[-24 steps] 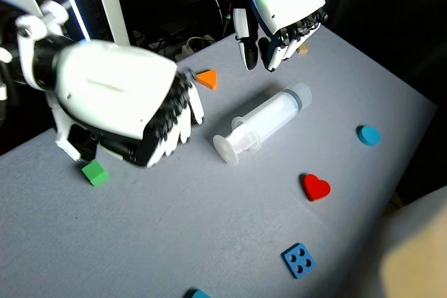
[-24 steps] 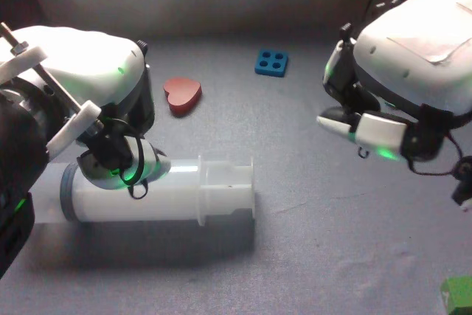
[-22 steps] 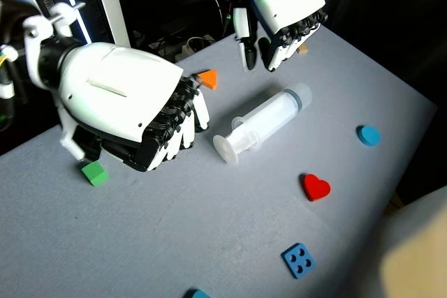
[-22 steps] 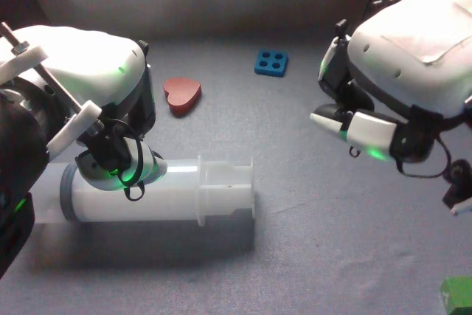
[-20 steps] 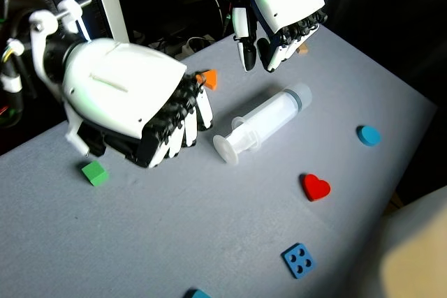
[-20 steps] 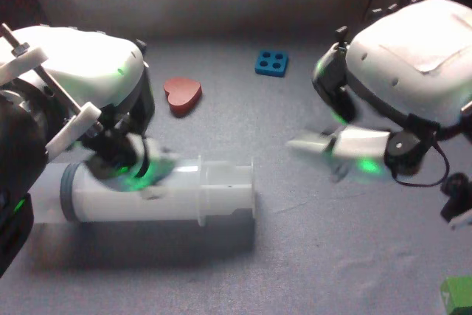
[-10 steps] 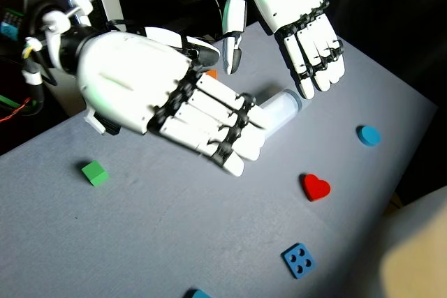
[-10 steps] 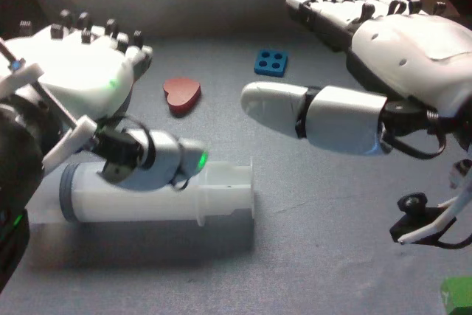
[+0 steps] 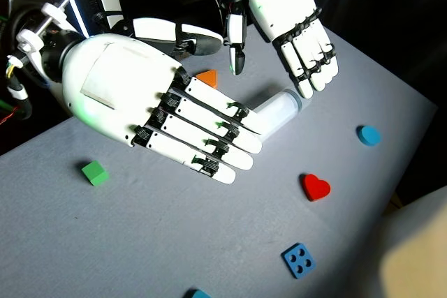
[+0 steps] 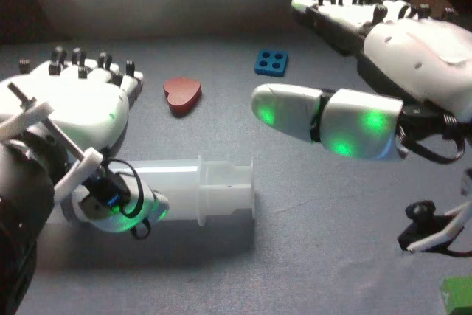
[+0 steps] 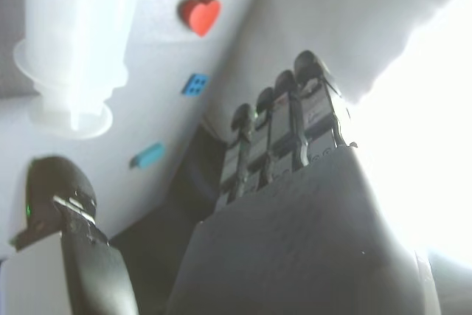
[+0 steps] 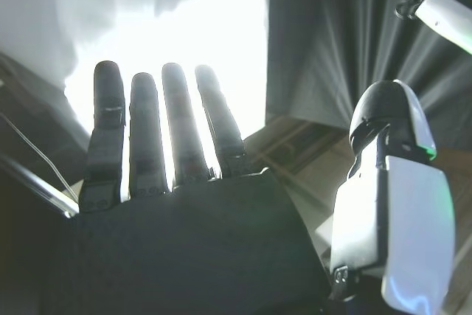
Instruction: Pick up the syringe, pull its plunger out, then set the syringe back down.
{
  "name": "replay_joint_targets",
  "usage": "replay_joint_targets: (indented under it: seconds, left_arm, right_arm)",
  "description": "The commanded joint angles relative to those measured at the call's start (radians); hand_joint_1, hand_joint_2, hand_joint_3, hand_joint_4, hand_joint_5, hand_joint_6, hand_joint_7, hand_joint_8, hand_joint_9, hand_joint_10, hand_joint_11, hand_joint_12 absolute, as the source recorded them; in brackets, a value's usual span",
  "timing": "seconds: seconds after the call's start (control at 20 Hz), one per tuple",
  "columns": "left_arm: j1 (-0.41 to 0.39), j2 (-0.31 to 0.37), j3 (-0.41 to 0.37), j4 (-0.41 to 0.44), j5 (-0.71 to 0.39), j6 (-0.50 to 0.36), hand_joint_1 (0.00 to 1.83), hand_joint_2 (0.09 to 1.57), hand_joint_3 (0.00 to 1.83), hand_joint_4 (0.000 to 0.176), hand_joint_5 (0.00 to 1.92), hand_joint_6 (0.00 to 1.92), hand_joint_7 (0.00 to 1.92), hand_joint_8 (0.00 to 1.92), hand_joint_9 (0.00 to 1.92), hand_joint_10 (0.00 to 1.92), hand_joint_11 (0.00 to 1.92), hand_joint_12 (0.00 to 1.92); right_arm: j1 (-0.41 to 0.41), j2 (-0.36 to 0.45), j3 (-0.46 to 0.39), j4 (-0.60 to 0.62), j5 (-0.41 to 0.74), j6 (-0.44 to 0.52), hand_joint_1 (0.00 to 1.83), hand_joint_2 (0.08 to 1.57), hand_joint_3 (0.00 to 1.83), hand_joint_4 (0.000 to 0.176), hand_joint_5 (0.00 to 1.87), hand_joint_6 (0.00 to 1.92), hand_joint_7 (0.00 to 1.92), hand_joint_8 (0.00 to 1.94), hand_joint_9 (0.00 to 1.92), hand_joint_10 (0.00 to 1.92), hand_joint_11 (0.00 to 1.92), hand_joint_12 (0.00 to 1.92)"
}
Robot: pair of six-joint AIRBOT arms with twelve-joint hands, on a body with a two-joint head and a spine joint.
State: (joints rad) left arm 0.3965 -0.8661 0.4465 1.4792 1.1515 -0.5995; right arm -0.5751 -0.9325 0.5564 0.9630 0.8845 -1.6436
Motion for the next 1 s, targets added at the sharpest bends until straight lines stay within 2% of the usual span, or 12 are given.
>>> replay_joint_targets:
  seconds: [0.0, 0.1, 0.25, 0.4, 0.6, 0.85, 0.95]
  left_arm:
    - [0.001, -0.007, 0.006, 0.102, 0.038, -0.003, 0.69, 1.01, 0.0, 0.0, 0.03, 0.0, 0.0, 0.0, 0.0, 0.0, 0.0, 0.1]
    - [0.03, -0.024, 0.011, 0.112, 0.038, -0.013, 0.7, 1.02, 0.0, 0.0, 0.02, 0.0, 0.0, 0.0, 0.0, 0.0, 0.0, 0.11]
    - [0.086, -0.056, 0.03, 0.137, 0.043, -0.063, 0.69, 1.04, 0.0, 0.0, 0.01, 0.0, 0.0, 0.0, 0.0, 0.0, 0.0, 0.08]
    - [0.123, -0.086, 0.054, 0.163, 0.062, -0.082, 0.7, 1.04, 0.0, 0.0, 0.0, 0.0, 0.0, 0.0, 0.0, 0.0, 0.0, 0.08]
    - [0.179, -0.125, 0.097, 0.185, 0.107, -0.176, 0.73, 1.01, 0.0, 0.0, 0.0, 0.0, 0.0, 0.0, 0.0, 0.0, 0.01, 0.02]
    - [0.236, -0.184, 0.155, 0.204, 0.107, -0.176, 0.73, 1.01, 0.0, 0.0, 0.01, 0.0, 0.0, 0.0, 0.0, 0.0, 0.01, 0.03]
    - [0.253, -0.208, 0.181, 0.207, 0.107, -0.176, 0.68, 1.03, 0.0, 0.0, 0.0, 0.0, 0.0, 0.0, 0.0, 0.0, 0.03, 0.04]
  right_arm:
    - [-0.001, 0.005, -0.002, -0.097, 0.066, 0.026, 0.03, 0.98, 0.0, 0.0, 0.16, 0.0, 0.18, 0.0, 0.14, 0.0, 0.0, 0.63]
    - [-0.034, 0.012, 0.007, -0.158, 0.068, 0.071, 0.02, 0.98, 0.0, 0.0, 0.15, 0.0, 0.17, 0.0, 0.12, 0.0, 0.0, 0.63]
    - [-0.073, 0.011, 0.029, -0.206, 0.073, 0.089, 0.03, 0.99, 0.0, 0.0, 0.14, 0.0, 0.16, 0.0, 0.11, 0.0, 0.0, 0.58]
    - [-0.084, 0.011, 0.03, -0.213, 0.078, 0.067, 0.05, 0.99, 0.0, 0.0, 0.14, 0.0, 0.16, 0.0, 0.11, 0.0, 0.0, 0.57]
    - [-0.096, 0.01, 0.03, -0.213, 0.086, 0.02, 0.05, 1.0, 0.0, 0.0, 0.14, 0.0, 0.16, 0.0, 0.12, 0.0, 0.0, 0.6]
    - [-0.105, -0.005, 0.03, -0.214, 0.12, -0.013, 0.05, 0.99, 0.0, 0.0, 0.14, 0.0, 0.17, 0.0, 0.12, 0.0, 0.0, 0.61]
    - [-0.105, -0.008, 0.03, -0.214, 0.12, -0.014, 0.05, 0.99, 0.0, 0.0, 0.15, 0.0, 0.19, 0.01, 0.15, 0.01, 0.0, 0.66]
